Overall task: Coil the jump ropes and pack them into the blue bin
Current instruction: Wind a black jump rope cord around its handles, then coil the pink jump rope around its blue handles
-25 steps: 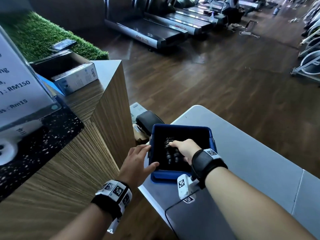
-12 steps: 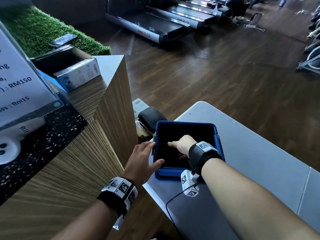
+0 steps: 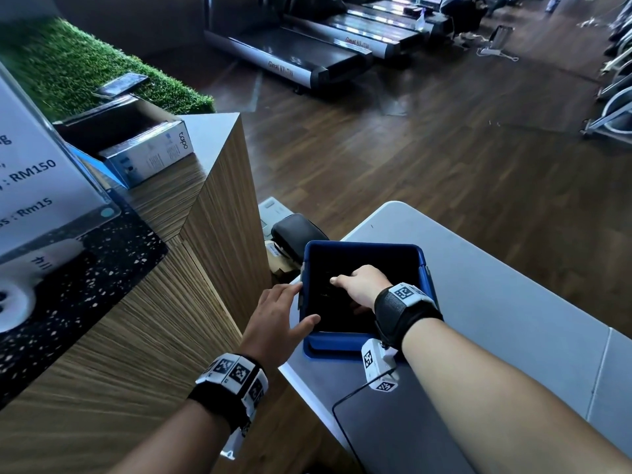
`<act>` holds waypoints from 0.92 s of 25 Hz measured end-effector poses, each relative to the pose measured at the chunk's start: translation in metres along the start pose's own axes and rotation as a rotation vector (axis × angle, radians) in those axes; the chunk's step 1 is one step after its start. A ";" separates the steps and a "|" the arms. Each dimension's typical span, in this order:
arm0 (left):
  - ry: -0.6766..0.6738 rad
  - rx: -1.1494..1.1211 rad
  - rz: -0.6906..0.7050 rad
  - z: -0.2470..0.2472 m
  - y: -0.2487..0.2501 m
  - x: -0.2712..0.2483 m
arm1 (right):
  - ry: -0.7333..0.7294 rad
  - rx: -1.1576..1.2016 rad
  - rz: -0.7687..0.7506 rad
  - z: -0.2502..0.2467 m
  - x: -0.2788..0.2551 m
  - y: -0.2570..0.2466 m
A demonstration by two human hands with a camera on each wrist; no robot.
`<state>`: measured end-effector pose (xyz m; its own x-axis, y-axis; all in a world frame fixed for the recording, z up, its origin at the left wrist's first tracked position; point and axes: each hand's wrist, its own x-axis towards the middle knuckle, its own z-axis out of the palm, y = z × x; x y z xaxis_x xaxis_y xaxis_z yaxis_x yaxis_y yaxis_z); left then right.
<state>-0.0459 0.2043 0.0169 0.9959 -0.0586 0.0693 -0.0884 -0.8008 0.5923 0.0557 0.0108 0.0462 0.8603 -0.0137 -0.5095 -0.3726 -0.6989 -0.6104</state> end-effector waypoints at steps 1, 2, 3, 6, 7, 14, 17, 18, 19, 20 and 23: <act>-0.001 0.001 -0.001 0.000 0.000 0.000 | 0.001 0.001 -0.013 -0.001 -0.001 0.001; 0.000 0.001 0.000 -0.001 0.001 0.001 | -0.002 0.006 -0.020 -0.001 -0.002 0.002; 0.002 -0.001 0.002 -0.002 0.002 0.001 | -0.003 0.005 -0.033 -0.002 -0.003 0.004; 0.013 -0.001 0.020 -0.007 0.005 0.006 | 0.006 0.008 -0.073 -0.009 -0.009 0.007; 0.016 0.001 0.029 -0.010 0.007 0.009 | 0.019 0.024 -0.086 -0.014 -0.012 0.008; 0.025 0.023 0.243 -0.015 0.066 0.039 | 0.205 0.026 -0.160 -0.064 -0.069 0.034; -0.025 0.010 0.369 0.002 0.114 0.044 | 0.381 0.022 -0.193 -0.092 -0.112 0.067; -0.053 0.004 0.413 0.012 0.131 0.042 | 0.433 0.014 -0.193 -0.101 -0.127 0.084; -0.089 -0.006 0.451 0.022 0.148 0.039 | 0.474 0.005 -0.184 -0.109 -0.143 0.103; -0.122 -0.016 0.477 0.032 0.160 0.035 | 0.505 0.002 -0.177 -0.114 -0.156 0.120; -0.215 -0.036 0.598 0.075 0.210 0.011 | 0.616 0.017 -0.072 -0.133 -0.208 0.195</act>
<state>-0.0522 -0.0094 0.0821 0.7555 -0.6110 0.2363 -0.6278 -0.5722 0.5276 -0.1496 -0.2174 0.1133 0.9244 -0.3805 -0.0258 -0.3069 -0.7021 -0.6425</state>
